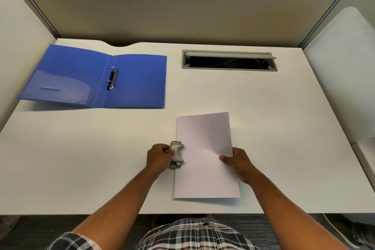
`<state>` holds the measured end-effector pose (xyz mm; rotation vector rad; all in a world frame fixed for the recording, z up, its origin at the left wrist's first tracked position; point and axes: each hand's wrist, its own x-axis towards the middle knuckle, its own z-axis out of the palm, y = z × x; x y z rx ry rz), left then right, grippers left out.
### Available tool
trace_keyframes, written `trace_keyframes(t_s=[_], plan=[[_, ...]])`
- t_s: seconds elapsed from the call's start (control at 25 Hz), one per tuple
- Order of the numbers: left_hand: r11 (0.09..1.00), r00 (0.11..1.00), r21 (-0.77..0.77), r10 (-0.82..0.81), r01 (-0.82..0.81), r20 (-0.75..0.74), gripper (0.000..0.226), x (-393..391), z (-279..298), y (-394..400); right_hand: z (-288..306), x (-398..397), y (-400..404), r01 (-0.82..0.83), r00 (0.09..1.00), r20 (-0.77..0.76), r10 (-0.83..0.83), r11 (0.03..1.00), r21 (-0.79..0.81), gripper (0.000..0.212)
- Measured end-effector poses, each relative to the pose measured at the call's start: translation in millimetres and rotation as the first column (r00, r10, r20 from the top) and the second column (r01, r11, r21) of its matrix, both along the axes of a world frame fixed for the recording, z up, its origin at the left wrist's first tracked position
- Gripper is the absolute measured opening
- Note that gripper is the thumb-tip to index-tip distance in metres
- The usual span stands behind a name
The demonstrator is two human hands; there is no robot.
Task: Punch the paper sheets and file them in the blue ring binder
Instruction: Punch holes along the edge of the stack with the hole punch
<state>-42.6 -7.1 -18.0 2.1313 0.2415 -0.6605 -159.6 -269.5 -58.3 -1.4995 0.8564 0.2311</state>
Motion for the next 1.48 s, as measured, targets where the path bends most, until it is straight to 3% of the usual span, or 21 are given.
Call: trace_keyframes(t_s=[0.12, 0.36, 1.0, 1.48], plan=[[1.000, 1.000, 0.001, -0.007, 0.007, 0.007, 0.005, 0, 1, -1, -3, -3, -1, -0.002, 1.000, -0.015, 0.003, 1.000, 0.016, 0.019], [1.000, 1.000, 0.015, 0.003, -0.003, 0.006, 0.024, -1, 1, 0, -3, -9, 1, -0.003, 1.000, -0.004, 0.003, 1.000, 0.031, 0.021], [1.000, 1.000, -0.005, 0.005, -0.005, 0.011, 0.026, -1, 0, 1, 9, -3, 5, 0.052, 0.999, -0.017, -0.050, 0.991, 0.124, 0.019], [1.000, 0.997, 0.012, 0.004, -0.003, -0.071, 0.009, 8, -3, -1, 6, -1, 7, 0.103, 0.995, -0.034, -0.099, 0.986, 0.131, 0.021]])
